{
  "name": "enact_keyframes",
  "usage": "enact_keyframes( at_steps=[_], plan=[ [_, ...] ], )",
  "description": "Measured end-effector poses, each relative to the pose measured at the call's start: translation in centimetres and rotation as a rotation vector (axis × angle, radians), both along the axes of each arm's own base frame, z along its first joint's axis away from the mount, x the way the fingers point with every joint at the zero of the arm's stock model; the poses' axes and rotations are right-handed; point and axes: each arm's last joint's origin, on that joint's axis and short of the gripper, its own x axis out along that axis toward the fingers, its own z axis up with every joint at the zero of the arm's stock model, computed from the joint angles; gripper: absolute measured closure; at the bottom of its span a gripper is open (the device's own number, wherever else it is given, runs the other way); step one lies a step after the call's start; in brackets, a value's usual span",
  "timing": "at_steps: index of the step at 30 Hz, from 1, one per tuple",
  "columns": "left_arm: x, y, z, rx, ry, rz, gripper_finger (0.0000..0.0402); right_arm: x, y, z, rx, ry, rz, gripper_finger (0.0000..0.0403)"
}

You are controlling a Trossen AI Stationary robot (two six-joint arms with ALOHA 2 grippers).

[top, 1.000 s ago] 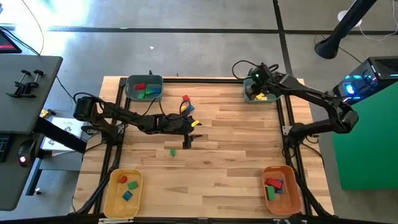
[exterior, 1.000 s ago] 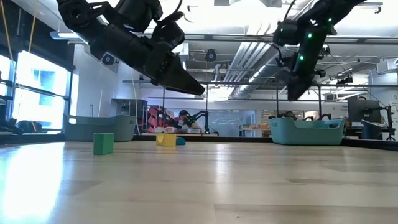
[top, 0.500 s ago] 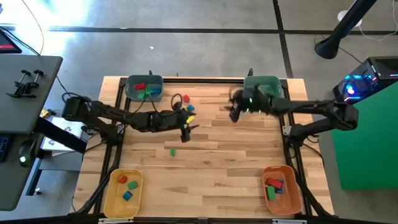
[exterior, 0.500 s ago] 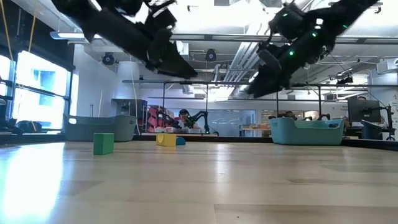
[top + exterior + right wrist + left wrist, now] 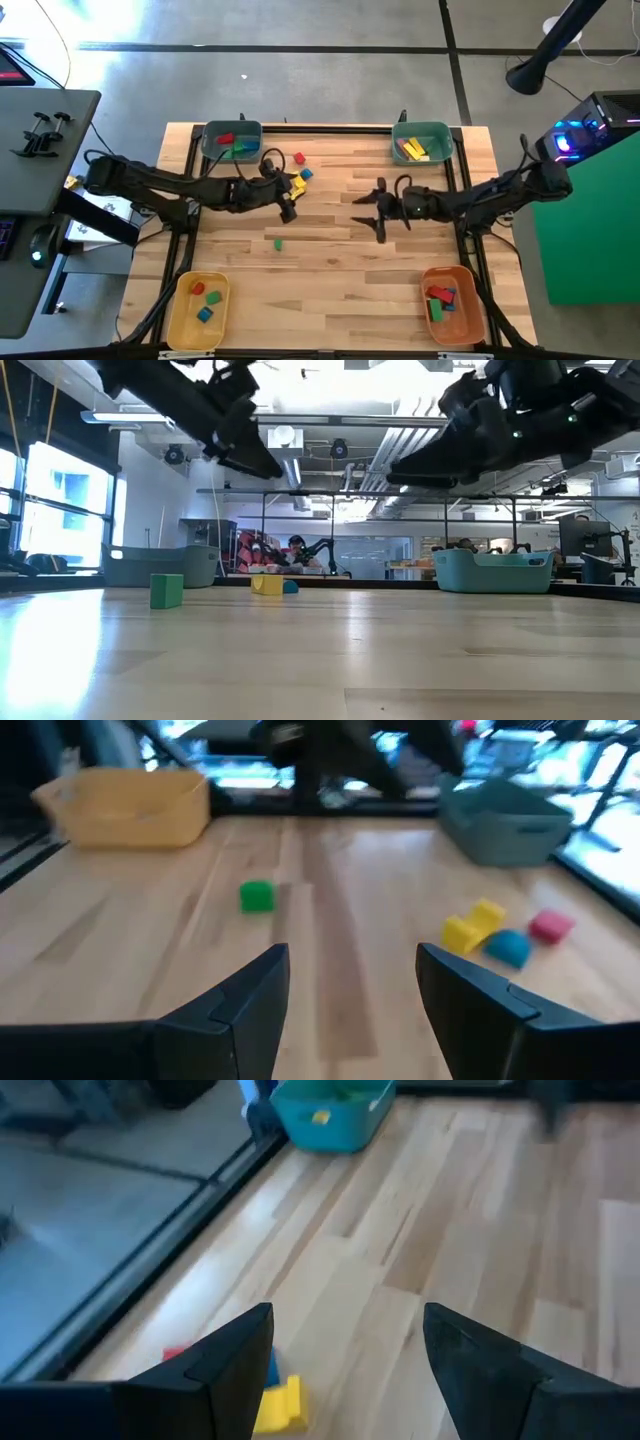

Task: Sort blocks by size
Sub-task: Put the yellow arch block into the orange bin

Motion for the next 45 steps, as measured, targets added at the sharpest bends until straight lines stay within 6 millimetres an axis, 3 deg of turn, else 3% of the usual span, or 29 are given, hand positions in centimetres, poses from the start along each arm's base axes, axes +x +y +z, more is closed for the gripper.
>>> enact_keyframes(
  at_steps=[8,18,24,30,34,38,42,45],
  plan=[
    [1.3,1.5,-3.4,-0.101,0.094,0.021,0.0157,0.1,0.0,-1.3,0.114,0.081,-0.055,0.0180],
    [3.0,3.7,-6.8,-0.149,0.125,0.015,0.0149,1.0,0.0,-3.6,0.161,0.164,-0.082,0.0094],
    [3.1,4.4,-8.9,0.008,0.252,0.112,0.0147,1.5,0.0,-3.4,0.136,0.159,-0.072,0.0089],
    [3.4,5.5,-11.3,-0.082,0.288,0.073,0.0155,1.5,0.0,-3.4,0.136,0.163,-0.071,0.0089],
    [3.5,6.0,-12.4,-0.114,0.293,0.105,0.0191,1.5,0.0,-3.4,0.137,0.161,-0.071,0.0089],
    [3.7,6.0,-12.6,-0.139,0.276,0.096,0.0268,1.5,0.1,-3.4,0.119,0.162,-0.063,0.0089],
    [4.0,5.4,-12.0,-0.158,0.235,0.042,0.0369,1.3,0.4,-3.8,0.046,0.214,-0.050,0.0089],
    [4.4,4.4,-10.6,-0.226,0.142,-0.044,0.0383,1.2,0.3,-4.0,-0.054,0.245,-0.026,0.0093]
  ],
)
